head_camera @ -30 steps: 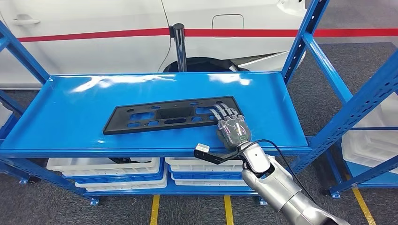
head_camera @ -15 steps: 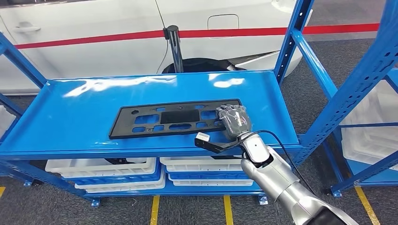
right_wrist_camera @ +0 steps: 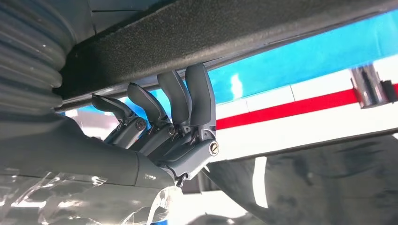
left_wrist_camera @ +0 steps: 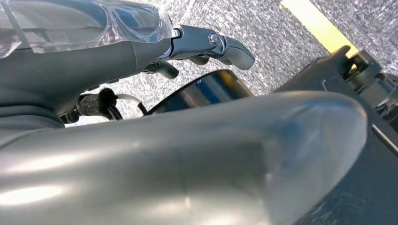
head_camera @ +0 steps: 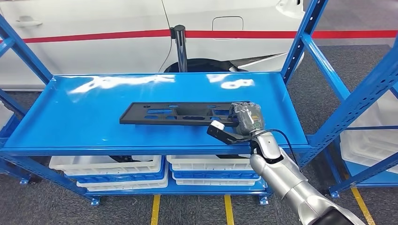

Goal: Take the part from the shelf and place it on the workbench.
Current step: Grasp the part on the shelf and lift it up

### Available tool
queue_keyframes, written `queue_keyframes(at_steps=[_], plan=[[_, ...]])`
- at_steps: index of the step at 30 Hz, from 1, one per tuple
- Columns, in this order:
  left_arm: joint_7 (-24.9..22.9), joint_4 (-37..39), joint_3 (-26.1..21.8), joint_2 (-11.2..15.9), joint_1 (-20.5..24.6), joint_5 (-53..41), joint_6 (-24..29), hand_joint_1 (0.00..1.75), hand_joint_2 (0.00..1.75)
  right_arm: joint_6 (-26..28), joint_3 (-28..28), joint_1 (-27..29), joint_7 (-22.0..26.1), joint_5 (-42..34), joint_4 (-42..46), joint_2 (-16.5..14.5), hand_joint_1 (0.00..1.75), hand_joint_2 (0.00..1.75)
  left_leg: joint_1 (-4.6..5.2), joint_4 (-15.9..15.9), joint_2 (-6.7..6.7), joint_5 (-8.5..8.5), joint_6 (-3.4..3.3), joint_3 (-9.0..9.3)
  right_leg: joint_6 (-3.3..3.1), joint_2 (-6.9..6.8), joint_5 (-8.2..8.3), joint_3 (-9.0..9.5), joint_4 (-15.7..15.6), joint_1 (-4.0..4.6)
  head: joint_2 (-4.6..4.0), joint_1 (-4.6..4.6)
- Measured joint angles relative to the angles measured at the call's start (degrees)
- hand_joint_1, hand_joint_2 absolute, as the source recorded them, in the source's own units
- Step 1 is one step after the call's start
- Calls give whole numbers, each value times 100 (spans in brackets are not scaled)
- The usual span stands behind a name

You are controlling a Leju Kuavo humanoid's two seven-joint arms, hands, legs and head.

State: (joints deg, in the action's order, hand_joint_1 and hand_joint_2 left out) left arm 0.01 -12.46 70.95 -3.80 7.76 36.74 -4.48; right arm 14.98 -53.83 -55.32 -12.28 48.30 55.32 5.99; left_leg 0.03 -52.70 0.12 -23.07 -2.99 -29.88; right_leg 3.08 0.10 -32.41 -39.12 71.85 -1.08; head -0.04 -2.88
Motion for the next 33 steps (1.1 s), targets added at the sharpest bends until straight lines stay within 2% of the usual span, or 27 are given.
queue_keyframes(at_steps=[1, 3, 4, 5, 7, 9, 10, 13, 14, 15, 16, 18, 19, 20, 21, 23, 25, 26, 28, 29, 30, 31, 33], plan=[[20, 0, 0, 0, -4, 6, 0, 0, 0, 6, 52, -14, -16, -159, 94, 31, 175, 175, -3, -5, -4, -1, 3, 3, -2, -3, 153, 125, -240, -4, 0, 0], [67, 0, 0, 0, -7, 25, 0, 0, 0, -22, 168, -70, -77, -478, 352, 90, 175, 175, 12, -38, -18, -15, 28, -5, -14, -13, 514, 547, -1080, -11, 0, 1], [90, 0, 0, 0, -8, 35, 1, 0, 44, -55, 227, -105, -122, -644, 516, 120, 175, 175, 26, -63, -25, -25, 49, -25, -30, -14, 628, 699, -1410, -14, -1, -1], [112, 0, 0, 1, -12, 48, 1, 0, 87, -92, 284, -137, -171, -817, 686, 146, 175, 175, 40, -86, -29, -31, 72, -49, -48, -13, 683, 776, -1604, -12, -1, -3], [152, 0, 0, 4, -23, 81, 1, 0, 175, -154, 384, -195, -248, -1197, 1039, 195, 175, 175, 48, -107, -28, -31, 107, -90, -96, 0, 703, 758, -1657, -9, -1, -6], [186, 0, 0, 9, -29, 111, -1, 0, 175, -187, 453, -272, -302, -1606, 1394, 241, 175, 175, 33, -222, -25, -116, 153, -158, -147, 7, 723, 737, -1662, -22, 0, -6], [203, 0, 0, 10, -30, 121, -2, 0, 175, -195, 478, -317, -326, -1835, 1583, 263, 175, 175, 21, -423, -25, -240, 187, -250, -171, 11, 732, 730, -1666, -36, 0, -7], [251, 0, -2, 12, -21, 136, -1, 0, 175, -178, 544, -441, -342, -2586, 2120, 309, 175, 175, -14, -1576, -24, -759, 281, -779, -204, 24, 732, 715, -1665, -43, -1, -13], [259, 0, -3, 13, -20, 141, 0, 0, 175, -162, 568, -469, -323, -2832, 2280, 319, 175, 175, -19, -1857, -24, -827, 291, -922, -206, 28, 728, 717, -1664, -41, -1, -14], [261, 0, -4, 15, -21, 146, 0, 0, 175, -138, 594, -489, -286, -3089, 2435, 329, 175, 175, -21, -1920, -24, -782, 286, -971, -209, 32, 723, 724, -1664, -39, -1, -14], [262, 0, -5, 17, -23, 152, 0, 0, 175, -110, 620, -505, -234, -3335, 2576, 339, 175, 175, -18, -1734, -25, -631, 267, -908, -211, 37, 717, 733, -1664, -35, 0, -14], [267, 1, -8, 30, -24, 166, 0, 0, 175, -44, 681, -539, -106, -3807, 2836, 362, 175, 175, 8, -900, -32, -187, 179, -579, -209, 45, 705, 749, -1669, -27, 0, -14], [272, 1, -8, 39, -22, 174, 0, 0, 175, -11, 713, -556, -41, -4012, 2955, 379, 175, 175, 27, -524, -34, -33, 131, -419, -203, 48, 700, 744, -1671, -17, 0, -13], [281, 2, -9, 47, -21, 183, 0, 0, 175, 24, 745, -571, 20, -4201, 3074, 396, 175, 175, 48, -264, -35, 51, 95, -314, -191, 50, 698, 732, -1674, -12, -1, -14], [294, 2, -9, 54, -23, 189, 0, 0, 175, 58, 776, -575, 71, -4369, 3188, 417, 175, 175, 66, -142, -35, 66, 75, -268, -172, 50, 699, 717, -1678, -12, -1, -15], [331, 2, -12, 53, -29, 203, -1, 0, 175, 127, 833, -554, 182, -4714, 3436, 471, 175, 175, 67, -74, -31, 69, 60, -244, -115, 47, 697, 699, -1686, -15, 1, -16], [363, 2, -15, 51, -18, 219, -2, 0, 175, 210, 912, -468, 364, -5095, 3693, 542, 175, 175, 40, 2, -30, 101, 29, -198, -63, 37, 574, 641, -1524, -12, 1, -14], [374, 2, -17, 51, -9, 230, -1, 0, 175, 265, 960, -396, 501, -5312, 3819, 578, 175, 175, 22, 38, -27, 116, 10, -167, -45, 33, 422, 533, -1268, -8, 1, -12], [381, 2, -22, 52, 9, 263, 1, 0, 175, 391, 1052, -182, 807, -5703, 4053, 647, 175, 175, 24, 45, -26, 110, -16, -142, -22, 29, 58, 172, -491, -11, 1, -11], [383, 2, -28, 52, 15, 281, 2, 0, 175, 452, 1092, -44, 948, -5830, 4162, 682, 175, 175, 22, 44, -29, 105, -22, -134, -6, 28, -51, -4, -150, -15, 1, -11], [384, 2, -37, 52, 23, 296, 2, 0, 175, 501, 1126, 114, 1070, -5900, 4277, 714, 175, 175, 18, 41, -33, 100, -21, -127, 11, 26, -49, -96, 4, -23, 1, -11], [385, 1, -47, 52, 31, 307, 1, 0, 175, 539, 1158, 278, 1181, -5934, 4399, 745, 175, 175, 8, 33, -37, 91, -12, -119, 29, 23, 61, -78, -73, -36, 0, -10], [363, 1, -68, 54, 57, 308, 1, 0, 175, 564, 1216, 608, 1373, -5969, 4642, 786, 175, 175, -10, -11, -45, 49, 43, -106, 76, 2, 463, 259, -799, -80, 0, -10]])
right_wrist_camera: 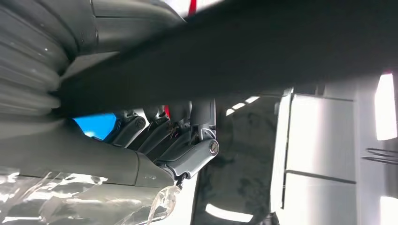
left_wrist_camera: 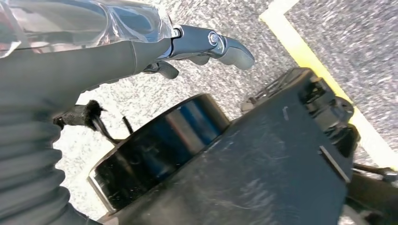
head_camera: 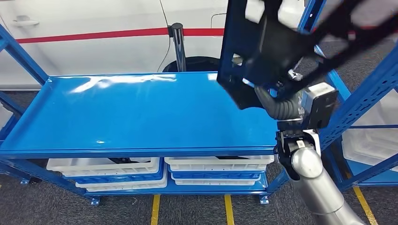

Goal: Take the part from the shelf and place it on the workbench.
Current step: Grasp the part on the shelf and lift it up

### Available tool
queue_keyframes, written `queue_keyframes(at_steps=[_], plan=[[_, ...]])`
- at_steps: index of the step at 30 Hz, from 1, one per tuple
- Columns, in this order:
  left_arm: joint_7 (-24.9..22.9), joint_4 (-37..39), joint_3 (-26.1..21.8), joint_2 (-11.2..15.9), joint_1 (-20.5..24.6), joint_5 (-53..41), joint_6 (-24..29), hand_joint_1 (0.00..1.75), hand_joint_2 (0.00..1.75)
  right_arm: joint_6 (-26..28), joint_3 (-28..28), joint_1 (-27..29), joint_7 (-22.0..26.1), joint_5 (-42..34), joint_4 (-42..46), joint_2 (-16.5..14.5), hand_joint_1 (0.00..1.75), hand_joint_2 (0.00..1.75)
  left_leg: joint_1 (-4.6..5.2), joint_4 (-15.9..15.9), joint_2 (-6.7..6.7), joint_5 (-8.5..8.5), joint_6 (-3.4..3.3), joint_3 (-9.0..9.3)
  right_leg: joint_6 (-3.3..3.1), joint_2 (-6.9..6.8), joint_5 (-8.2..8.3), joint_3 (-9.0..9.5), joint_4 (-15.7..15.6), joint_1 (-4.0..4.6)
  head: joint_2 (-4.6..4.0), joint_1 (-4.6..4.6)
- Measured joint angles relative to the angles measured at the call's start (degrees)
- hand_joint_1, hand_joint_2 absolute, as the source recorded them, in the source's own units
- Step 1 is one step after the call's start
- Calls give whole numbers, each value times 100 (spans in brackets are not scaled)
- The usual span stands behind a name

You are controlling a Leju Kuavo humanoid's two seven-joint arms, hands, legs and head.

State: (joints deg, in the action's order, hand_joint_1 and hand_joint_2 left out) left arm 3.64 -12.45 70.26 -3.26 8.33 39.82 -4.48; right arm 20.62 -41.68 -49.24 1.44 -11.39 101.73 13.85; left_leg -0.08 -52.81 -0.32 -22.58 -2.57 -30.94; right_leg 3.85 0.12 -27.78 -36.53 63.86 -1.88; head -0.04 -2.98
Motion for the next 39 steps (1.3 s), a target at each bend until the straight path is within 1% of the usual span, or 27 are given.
queue_keyframes(at_steps=[2, 3, 5, 7, 8, 10, 11, 12, 13, 14, 16, 17, 18, 20, 22, 24, 26, 27, 28, 29, 31, 32, 33, 36, 37, 38, 39], plan=[[-91, 1, -20, 8, 40, -8, -1, 0, 175, -40, 47, 320, 157, -22, 202, 25, 175, 175, 8, -84, -7, -72, 74, -13, -5, 4, 235, 317, -645, -27, -1, -2], [-150, 2, -32, 13, 55, -7, -1, 0, 175, -76, 65, 499, 225, -25, 290, 35, 175, 175, 18, -109, -9, -96, 100, -17, -35, 12, 256, 378, -767, -24, -1, -3], [-217, 2, -61, 20, 65, 28, -1, 0, 175, -132, 86, 860, 346, -5, 443, 48, 175, 175, 7, -116, -10, -112, 128, -12, -127, 28, 253, 385, -784, -4, 0, -7], [-191, 2, -95, 27, 54, 117, -1, 0, 175, -167, 93, 1168, 440, 60, 571, 55, 175, 175, -17, -286, -5, -241, 169, -67, -192, 28, 266, 387, -789, -3, 1, -9], [-158, 2, -111, 30, 48, 161, -1, 0, 175, -182, 95, 1296, 476, 99, 624, 55, 175, 175, -26, -525, -2, -391, 197, -163, -216, 27, 272, 387, -793, -9, 1, -12], [-105, 2, -140, 31, 55, 198, -28, 0, 175, -214, 100, 1522, 523, 163, 706, 56, 175, 175, -32, -1295, 0, -786, 242, -481, -239, 20, 270, 384, -793, -3, -1, -14], [-100, 2, -155, 31, 67, 198, -55, 0, 175, -229, 102, 1620, 533, 179, 732, 57, 175, 175, -34, -1652, 0, -927, 252, -626, -243, 15, 268, 383, -793, 3, -1, -14], [-105, 2, -169, 31, 78, 196, -85, 0, 175, -245, 102, 1708, 540, 192, 753, 57, 175, 175, -33, -1852, 0, -976, 250, -697, -244, 12, 267, 384, -793, 9, -1, -14], [-112, 2, -183, 31, 81, 195, -108, 0, 175, -261, 102, 1780, 545, 203, 775, 57, 175, 175, -31, -1820, 0, -916, 233, -659, -244, 13, 266, 387, -793, 16, 0, -15], [-126, 2, -196, 31, 72, 192, -118, 0, 175, -273, 103, 1838, 550, 215, 801, 57, 175, 175, -27, -1549, 0, -758, 204, -513, -244, 20, 266, 391, -793, 22, 0, -15], [-152, 2, -215, 36, 38, 191, -121, 0, 175, -290, 112, 1915, 562, 228, 861, 58, 175, 175, 0, -694, 0, -405, 114, -85, -238, 34, 267, 393, -792, 37, 0, -15], [-161, 3, -222, 41, 23, 193, -121, 0, 175, -294, 121, 1943, 566, 229, 884, 60, 175, 175, 22, -363, 6, -305, 81, 64, -227, 39, 271, 386, -793, 41, 0, -15], [-164, 3, -227, 45, 11, 202, -121, 0, 175, -298, 131, 1974, 568, 229, 900, 62, 175, 175, 46, -175, 9, -268, 61, 141, -212, 38, 276, 377, -794, 42, 0, -15], [-164, 4, -237, 50, -4, 227, -122, 0, 175, -300, 150, 2040, 567, 227, 918, 66, 175, 175, 77, -96, 11, -266, 49, 145, -160, 26, 296, 371, -812, 33, -1, -14], [-164, 4, -253, 51, -14, 267, -121, 0, 175, -298, 173, 2099, 559, 211, 945, 72, 175, 175, 55, -41, 6, -216, 7, 163, -108, 11, 235, 352, -746, 22, 0, -13], [-182, 4, -270, 50, -20, 320, -121, 0, 175, -275, 197, 2154, 538, 187, 974, 81, 175, 175, 28, 6, 11, -170, -42, 184, -78, 9, -67, 149, -272, 25, 0, -11], [-222, 4, -286, 51, -27, 370, -121, 0, 175, -229, 217, 2236, 488, 176, 988, 90, 175, 175, 29, 5, 14, -158, -65, 177, -58, 9, -446, -206, 523, 33, 0, -10], [-245, 4, -298, 51, -31, 387, -121, 0, 175, -204, 226, 2283, 459, 176, 991, 93, 175, 175, 29, 2, 14, -155, -65, 175, -47, 9, -523, -322, 790, 31, 0, -9], [-264, 4, -316, 51, -34, 405, -121, 0, 175, -179, 229, 2323, 433, 179, 994, 95, 175, 175, 27, -5, 13, -152, -64, 175, -38, 8, -486, -336, 841, 29, 0, -9], [-284, 4, -336, 51, -36, 420, -121, 0, 175, -152, 231, 2352, 408, 185, 999, 96, 175, 175, 21, -16, 11, -153, -59, 176, -30, 6, -345, -236, 654, 24, -1, -9], [-319, 4, -368, 51, -35, 443, -121, 0, 175, -84, 242, 2392, 357, 214, 1022, 99, 175, 175, 17, -68, 9, -177, -23, 166, -16, -4, 28, 164, -131, 12, 1, -8], [-332, 4, -376, 51, -33, 452, -121, 0, 175, -54, 250, 2411, 333, 230, 1039, 100, 175, 175, 25, -113, 8, -197, 5, 144, -29, -2, 150, 318, -460, 10, 1, -9], [-341, 4, -383, 52, -31, 458, -121, 0, 175, -24, 259, 2438, 310, 245, 1060, 101, 175, 175, 32, -148, 7, -209, 37, 118, -49, 2, 212, 402, -661, 13, 1, -10], [-376, 5, -410, 57, -31, 479, -121, 0, 175, 34, 268, 2535, 276, 273, 1104, 103, 175, 175, 28, -187, 5, -206, 117, 59, -154, 13, 258, 377, -736, 36, 0, -10], [-391, 7, -419, 60, -31, 486, -121, 0, 175, 48, 268, 2563, 275, 278, 1114, 105, 175, 175, 21, -238, 5, -262, 144, 34, -195, 9, 281, 358, -741, 32, 0, -11], [-405, 8, -426, 63, -29, 493, -121, 0, 175, 62, 270, 2590, 275, 281, 1128, 107, 175, 175, 11, -377, 5, -393, 172, -18, -239, 3, 309, 333, -748, 23, 0, -12], [-415, 8, -434, 66, -23, 497, -128, 0, 175, 77, 272, 2614, 276, 281, 1141, 108, 175, 175, 1, -630, 5, -597, 202, -103, -279, -3, 338, 300, -754, 13, -1, -13]])
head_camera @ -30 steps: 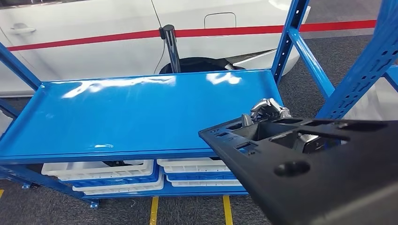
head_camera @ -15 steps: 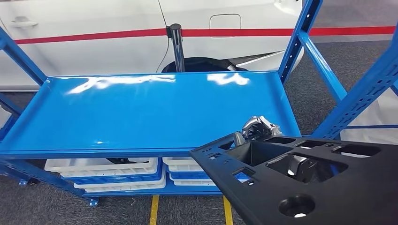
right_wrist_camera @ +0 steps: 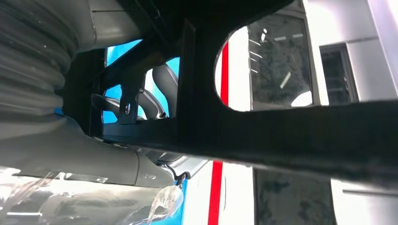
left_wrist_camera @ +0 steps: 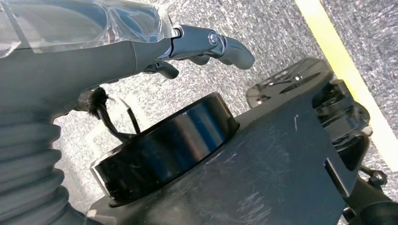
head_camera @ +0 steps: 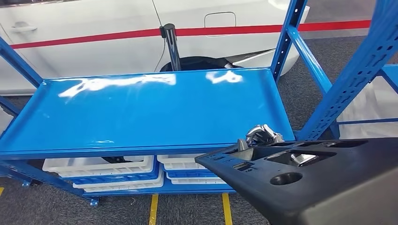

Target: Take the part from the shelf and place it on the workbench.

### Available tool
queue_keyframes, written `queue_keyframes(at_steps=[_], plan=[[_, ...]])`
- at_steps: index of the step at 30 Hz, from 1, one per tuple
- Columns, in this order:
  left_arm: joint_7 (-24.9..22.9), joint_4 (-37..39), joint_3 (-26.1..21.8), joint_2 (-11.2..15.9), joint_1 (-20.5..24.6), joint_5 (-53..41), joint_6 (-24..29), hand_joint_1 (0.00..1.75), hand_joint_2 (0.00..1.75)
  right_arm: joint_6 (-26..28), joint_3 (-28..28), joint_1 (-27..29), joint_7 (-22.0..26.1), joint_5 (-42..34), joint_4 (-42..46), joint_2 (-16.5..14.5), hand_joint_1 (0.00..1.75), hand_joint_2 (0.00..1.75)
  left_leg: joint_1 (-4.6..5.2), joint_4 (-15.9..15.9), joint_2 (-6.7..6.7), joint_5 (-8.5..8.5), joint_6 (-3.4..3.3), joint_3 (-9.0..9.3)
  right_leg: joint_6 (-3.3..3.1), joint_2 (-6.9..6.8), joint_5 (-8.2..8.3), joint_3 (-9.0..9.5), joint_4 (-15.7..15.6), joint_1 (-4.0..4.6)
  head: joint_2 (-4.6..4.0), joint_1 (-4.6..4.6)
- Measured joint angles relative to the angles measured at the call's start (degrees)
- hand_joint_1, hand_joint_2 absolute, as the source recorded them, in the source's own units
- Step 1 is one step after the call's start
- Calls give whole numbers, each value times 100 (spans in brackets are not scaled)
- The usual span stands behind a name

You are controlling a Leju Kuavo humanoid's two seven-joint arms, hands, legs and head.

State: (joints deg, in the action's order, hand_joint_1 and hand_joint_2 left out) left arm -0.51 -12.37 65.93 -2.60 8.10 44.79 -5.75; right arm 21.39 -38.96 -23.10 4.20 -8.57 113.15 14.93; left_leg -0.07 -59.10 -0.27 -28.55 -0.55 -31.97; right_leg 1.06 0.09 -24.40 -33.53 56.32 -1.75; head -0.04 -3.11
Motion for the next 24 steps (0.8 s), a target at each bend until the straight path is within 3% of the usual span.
queue_keyframes(at_steps=[2, 3, 4, 5, 8, 9, 10, 13, 14, 15, 17, 18, 19, 20, 21, 22, 24], plan=[[-9, 0, -28, 2, 25, 6, -99, 0, 175, 34, 8, 74, 10, -16, 24, 2, 175, 175, -14, -760, 0, -489, 54, -221, -39, -7, 60, -80, 1, 4, 0, -1], [-10, 0, -44, 4, 37, 6, -154, 0, 175, 51, 16, 125, 22, -29, 31, 2, 175, 175, -18, -1060, 0, -646, 67, -278, -42, -10, 94, -123, 2, 8, 1, -1], [-13, 0, -57, 5, 41, 5, -202, 0, 175, 67, 27, 182, 39, -41, 36, 2, 175, 175, -18, -1169, 0, -701, 68, -242, -38, -13, 133, -169, 3, 12, 1, 0], [-14, 0, -67, 7, 35, 2, -213, 0, 175, 79, 39, 236, 59, -49, 39, 2, 175, 175, -18, -1025, 1, -642, 56, -94, -32, -13, 175, -216, 3, 15, 1, 0], [-25, 0, -81, 9, 8, -9, -219, 0, 175, 99, 77, 329, 110, -49, 63, 2, 175, 175, 15, 229, 0, -257, -47, 693, 17, 1, 319, -337, -6, 22, 0, 1], [-27, 0, -82, 12, 2, -11, -227, 0, 175, 103, 93, 348, 123, -46, 75, 3, 175, 175, 41, 523, -1, -178, -81, 844, 48, 6, 367, -360, -14, 18, 0, 1], [-27, 0, -84, 15, -6, -11, -236, 0, 175, 107, 110, 370, 136, -42, 84, 3, 175, 175, 68, 660, -1, -140, -108, 899, 85, 9, 416, -374, -28, 12, 0, 0], [-28, 0, -86, 18, -31, -9, -244, 0, 175, 138, 143, 441, 173, 7, 95, 3, 175, 175, 98, 693, 39, 31, -192, 777, 199, 31, 552, -398, -124, -3, 0, -3], [-28, 0, -87, 19, -30, -8, -240, 0, 175, 154, 154, 461, 181, 33, 97, 5, 175, 175, 86, 724, 65, 122, -232, 720, 218, 40, 452, -443, -78, 0, 0, 1], [-27, 0, -89, 19, -26, -7, -237, 0, 175, 167, 166, 479, 187, 55, 100, 7, 175, 175, 69, 756, 96, 218, -269, 648, 230, 43, 228, -516, 86, 4, 0, 4], [-22, 0, -92, 20, -16, -4, -231, 0, 175, 184, 187, 523, 188, 80, 102, 12, 175, 175, 60, 766, 160, 362, -319, 494, 240, 31, -434, -701, 802, 8, 0, 17], [-19, 0, -94, 20, -15, -2, -231, 0, 175, 190, 195, 546, 186, 84, 103, 16, 175, 175, 65, 760, 199, 423, -327, 414, 251, 28, -637, -758, 1207, 9, 0, 20], [-17, 0, -97, 20, -11, 0, -231, 0, 175, 193, 200, 565, 184, 86, 103, 21, 175, 175, 72, 753, 243, 479, -326, 335, 261, 25, -685, -760, 1512, 13, 0, 24], [-17, 0, -101, 20, -6, 1, -232, 0, 175, 197, 205, 578, 183, 94, 103, 25, 175, 175, 78, 740, 281, 530, -320, 260, 269, 21, -586, -681, 1640, 16, 0, 25], [-18, 0, -104, 20, -1, 2, -232, 0, 175, 199, 210, 587, 181, 112, 103, 28, 175, 175, 81, 722, 309, 573, -308, 191, 270, 12, -417, -497, 1547, 16, 0, 26], [-21, 0, -107, 20, 8, 2, -233, 0, 175, 202, 217, 593, 181, 142, 103, 30, 175, 175, 82, 690, 332, 606, -291, 129, 266, -11, -276, -211, 1245, 16, 0, 26], [-30, 0, -109, 19, 28, -2, -233, 0, 175, 207, 234, 592, 179, 207, 108, 34, 175, 175, 100, 592, 364, 648, -248, 24, 232, -77, -278, 465, 347, 38, 0, 25]])
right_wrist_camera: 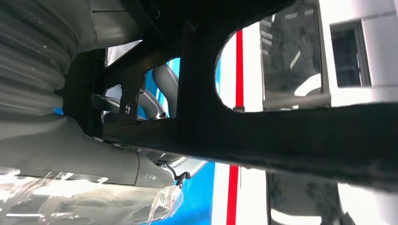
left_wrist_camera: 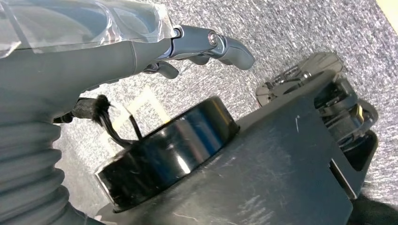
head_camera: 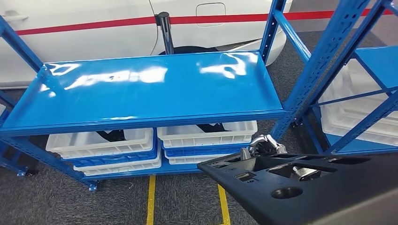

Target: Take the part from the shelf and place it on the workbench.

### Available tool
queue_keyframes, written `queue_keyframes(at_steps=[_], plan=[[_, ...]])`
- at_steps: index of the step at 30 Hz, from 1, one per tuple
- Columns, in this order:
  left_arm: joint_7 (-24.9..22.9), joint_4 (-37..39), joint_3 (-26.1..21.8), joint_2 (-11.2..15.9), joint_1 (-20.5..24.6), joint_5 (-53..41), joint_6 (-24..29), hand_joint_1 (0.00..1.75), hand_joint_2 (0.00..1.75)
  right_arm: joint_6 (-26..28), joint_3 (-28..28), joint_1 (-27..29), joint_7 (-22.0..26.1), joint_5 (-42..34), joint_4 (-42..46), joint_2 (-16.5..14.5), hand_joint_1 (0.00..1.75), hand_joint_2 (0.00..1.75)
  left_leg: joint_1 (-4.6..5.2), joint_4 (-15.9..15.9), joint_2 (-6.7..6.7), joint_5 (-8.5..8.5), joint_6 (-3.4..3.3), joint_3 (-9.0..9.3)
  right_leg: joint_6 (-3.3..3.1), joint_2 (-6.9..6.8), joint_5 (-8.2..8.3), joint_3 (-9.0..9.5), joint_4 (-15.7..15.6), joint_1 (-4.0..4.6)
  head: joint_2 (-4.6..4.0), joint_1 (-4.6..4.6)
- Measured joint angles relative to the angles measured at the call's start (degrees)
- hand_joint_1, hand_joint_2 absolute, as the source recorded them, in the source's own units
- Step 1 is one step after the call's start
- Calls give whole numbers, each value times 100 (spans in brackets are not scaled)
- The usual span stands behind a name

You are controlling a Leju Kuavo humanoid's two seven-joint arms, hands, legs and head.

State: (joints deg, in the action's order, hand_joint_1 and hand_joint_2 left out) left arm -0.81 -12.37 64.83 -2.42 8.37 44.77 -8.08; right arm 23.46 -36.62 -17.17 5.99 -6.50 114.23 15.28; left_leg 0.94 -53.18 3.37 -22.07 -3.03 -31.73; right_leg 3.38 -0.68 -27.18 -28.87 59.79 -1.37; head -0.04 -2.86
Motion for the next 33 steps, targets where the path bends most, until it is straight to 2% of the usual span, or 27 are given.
queue_keyframes(at_steps=[1, 2, 4, 5, 6, 8, 9, 10, 11, 12, 14, 15, 16, 17, 19, 20, 21, 22, 24, 25, 26, 27, 28, 29, 31, 32, 33], plan=[[-5, 0, -1, 0, 8, -2, 1, 0, 175, 2, 9, -2, -2, 24, 5, 2, 175, 175, 9, -47, 16, 24, 23, -39, -22, -22, -80, 221, -343, 14, 0, -2], [-7, 0, -2, -1, 13, -4, 1, 0, 175, 3, 15, -3, -3, 37, 13, 5, 175, 175, 18, -77, 29, 56, 47, -73, -49, -27, -149, 322, -533, 28, 0, -3], [-10, 0, -5, 1, 15, -7, 2, 0, 175, 4, 20, 2, -5, 50, 25, 6, 175, 175, 5, -121, 13, 90, 104, -130, -126, -19, -132, 273, -583, 22, 0, -3], [-10, 0, -7, 2, 16, -8, 2, 0, 175, 3, 22, 4, -7, 51, 28, 7, 175, 175, -8, -200, -41, -4, 142, -177, -174, -23, -89, 229, -581, 11, 0, -6], [-10, 0, -10, 3, 17, -9, 2, 0, 175, 1, 26, 6, -10, 51, 28, 6, 175, 175, -27, -387, -111, -201, 187, -247, -222, -31, -36, 174, -587, 0, 0, -9], [-8, 0, -23, 3, 31, -9, -8, 0, 175, -1, 35, 8, -14, 52, 29, 5, 175, 175, -66, -1096, -240, -778, 273, -443, -278, -30, 86, 31, -587, -4, 0, -15], [-8, 0, -31, 3, 38, -9, -26, 0, 175, -1, 37, 11, -15, 52, 30, 4, 175, 175, -81, -1489, -264, -991, 301, -516, -289, -21, 149, -52, -584, -2, 0, -15], [-8, 0, -39, 3, 44, -11, -43, 0, 175, -1, 38, 16, -16, 53, 30, 4, 175, 175, -90, -1765, -274, -1076, 317, -531, -290, -8, 212, -134, -581, 1, 0, -15], [-10, 0, -45, 3, 43, -17, -60, 0, 175, -1, 39, 21, -16, 54, 30, 4, 175, 175, -94, -1846, -276, -1021, 320, -461, -286, 9, 270, -212, -578, 1, 0, -15], [-13, 0, -49, 3, 37, -26, -67, 0, 175, -1, 40, 27, -17, 54, 30, 4, 175, 175, -98, -1711, -278, -869, 314, -295, -278, 28, 329, -287, -576, 1, 0, -15], [-20, 0, -50, 3, 16, -48, -63, 0, 175, -1, 45, 31, -16, 54, 32, 3, 175, 175, -98, -906, -309, -574, 260, 271, -247, 67, 444, -414, -575, 3, 0, -16], [-22, 0, -50, 3, 3, -57, -65, 0, 175, -1, 50, 31, -14, 53, 34, 2, 175, 175, -86, -414, -333, -534, 220, 563, -222, 80, 500, -463, -575, 6, 0, -16], [-23, 0, -49, 3, -10, -64, -68, 0, 175, -1, 54, 31, -13, 53, 36, 1, 175, 175, -70, -42, -356, -552, 182, 770, -191, 87, 560, -500, -582, 8, 0, -15], [-23, 0, -49, 3, -22, -68, -72, 0, 175, -1, 57, 32, -11, 52, 37, 0, 175, 175, -50, 173, -371, -588, 149, 868, -158, 88, 618, -529, -595, 6, 0, -14], [-22, 0, -50, 3, -41, -71, -69, 0, 175, -1, 63, 40, -9, 52, 37, 1, 175, 175, -43, 277, -360, -530, 83, 832, -87, 93, 708, -572, -627, -1, 0, -15], [-22, 0, -51, 3, -46, -71, -65, 0, 175, -1, 68, 44, -7, 51, 37, 1, 175, 175, -51, 291, -348, -461, 38, 781, -62, 96, 646, -611, -588, 1, 0, -13], [-22, 1, -51, 4, -48, -71, -57, 0, 175, -1, 74, 50, -5, 52, 37, 1, 175, 175, -61, 307, -335, -385, -13, 722, -47, 98, 468, -677, -444, 3, 0, -11], [-20, 1, -52, 4, -47, -71, -54, 0, 175, -1, 80, 58, -5, 52, 37, 2, 175, 175, -69, 318, -322, -310, -53, 655, -40, 99, 189, -772, -175, 4, 0, -7], [-17, 2, -55, 5, -42, -70, -48, 0, 175, 0, 85, 76, -5, 52, 37, 0, 175, 175, -43, 293, -310, -189, -91, 496, -31, 98, -376, -978, 625, 6, 0, 1], [-15, 1, -57, 5, -39, -69, -49, 0, 175, 0, 86, 86, -7, 51, 37, 1, 175, 175, -34, 273, -305, -135, -89, 410, -25, 98, -484, -1027, 968, 8, 0, 3], [-15, 1, -60, 5, -33, -67, -49, 0, 175, 0, 86, 92, -7, 51, 37, 1, 175, 175, -28, 241, -299, -85, -87, 319, -21, 97, -447, -998, 1151, 8, 0, 3], [-15, 1, -64, 5, -26, -64, -50, 0, 175, 0, 87, 97, -7, 51, 37, 2, 175, 175, -26, 203, -295, -45, -81, 231, -20, 95, -301, -871, 1121, 8, 0, 3], [-15, 1, -68, 5, -18, -60, -50, 0, 175, 0, 88, 100, -7, 51, 37, 2, 175, 175, -26, 159, -293, -14, -70, 149, -24, 92, -119, -647, 878, 7, 0, 4], [-15, 1, -73, 5, -8, -57, -51, 0, 175, 0, 90, 100, -7, 51, 37, 2, 175, 175, -26, 110, -292, 10, -56, 78, -32, 82, -12, -364, 496, 7, 0, 4], [-15, 1, -79, 5, 7, -53, -54, 0, 175, -1, 95, 94, -5, 52, 37, 2, 175, 175, -9, 14, -286, 58, -10, -37, -65, 68, -18, 118, -272, 33, 0, 2], [-15, 1, -81, 5, 11, -53, -55, 0, 175, -1, 98, 89, -4, 52, 37, 2, 175, 175, 0, -18, -281, 92, 17, -80, -85, 67, -76, 222, -482, 46, 0, 2], [-15, 1, -82, 5, 13, -52, -57, 0, 175, -1, 100, 86, -3, 52, 37, 2, 175, 175, 10, -36, -277, 133, 46, -116, -113, 73, -90, 242, -569, 58, 0, 1]])
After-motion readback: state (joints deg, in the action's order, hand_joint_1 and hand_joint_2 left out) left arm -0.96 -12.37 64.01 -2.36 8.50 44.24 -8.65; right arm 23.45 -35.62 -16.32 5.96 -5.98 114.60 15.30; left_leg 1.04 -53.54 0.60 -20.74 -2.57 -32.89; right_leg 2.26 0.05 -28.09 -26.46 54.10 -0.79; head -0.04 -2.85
